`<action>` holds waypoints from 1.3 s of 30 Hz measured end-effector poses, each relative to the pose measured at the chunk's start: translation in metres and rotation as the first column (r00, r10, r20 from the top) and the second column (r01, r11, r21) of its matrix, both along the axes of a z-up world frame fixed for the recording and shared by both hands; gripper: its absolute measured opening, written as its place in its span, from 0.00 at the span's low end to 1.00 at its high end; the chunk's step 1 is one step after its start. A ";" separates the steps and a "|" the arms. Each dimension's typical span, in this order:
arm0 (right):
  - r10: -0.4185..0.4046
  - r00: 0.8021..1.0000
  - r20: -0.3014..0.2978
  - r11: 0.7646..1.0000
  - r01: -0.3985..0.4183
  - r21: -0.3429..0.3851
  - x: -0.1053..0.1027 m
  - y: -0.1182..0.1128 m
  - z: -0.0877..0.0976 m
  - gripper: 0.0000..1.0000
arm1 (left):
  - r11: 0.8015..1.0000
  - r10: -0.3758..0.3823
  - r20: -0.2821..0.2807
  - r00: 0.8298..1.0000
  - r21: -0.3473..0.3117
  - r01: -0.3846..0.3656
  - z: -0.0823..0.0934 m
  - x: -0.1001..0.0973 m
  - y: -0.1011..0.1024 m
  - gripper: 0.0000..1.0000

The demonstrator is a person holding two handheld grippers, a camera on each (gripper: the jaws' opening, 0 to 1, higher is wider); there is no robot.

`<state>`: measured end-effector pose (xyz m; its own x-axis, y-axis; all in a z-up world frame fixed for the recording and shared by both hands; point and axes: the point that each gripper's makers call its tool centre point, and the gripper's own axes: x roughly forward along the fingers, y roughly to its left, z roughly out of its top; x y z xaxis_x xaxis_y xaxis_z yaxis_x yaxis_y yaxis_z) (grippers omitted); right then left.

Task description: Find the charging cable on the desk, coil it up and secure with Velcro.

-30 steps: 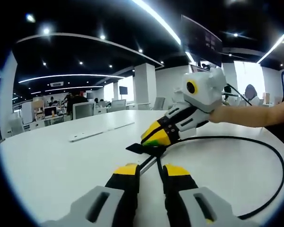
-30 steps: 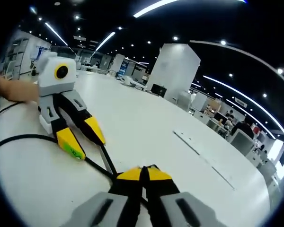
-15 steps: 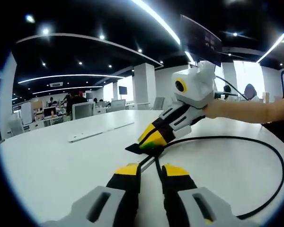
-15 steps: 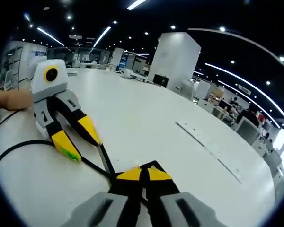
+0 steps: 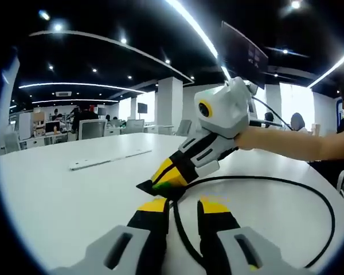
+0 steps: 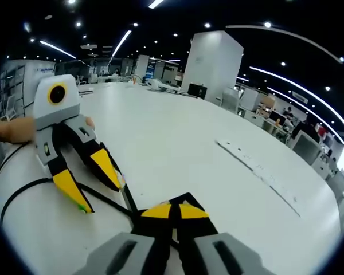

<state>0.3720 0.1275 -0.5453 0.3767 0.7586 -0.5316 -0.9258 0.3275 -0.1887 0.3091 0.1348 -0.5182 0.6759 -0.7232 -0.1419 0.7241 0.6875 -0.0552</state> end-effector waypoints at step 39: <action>-0.054 0.998 0.036 0.993 0.050 0.103 -0.003 -0.011 0.032 0.05 | 0.996 -0.059 -0.053 0.997 0.058 0.062 -0.003 0.018 -0.033 0.20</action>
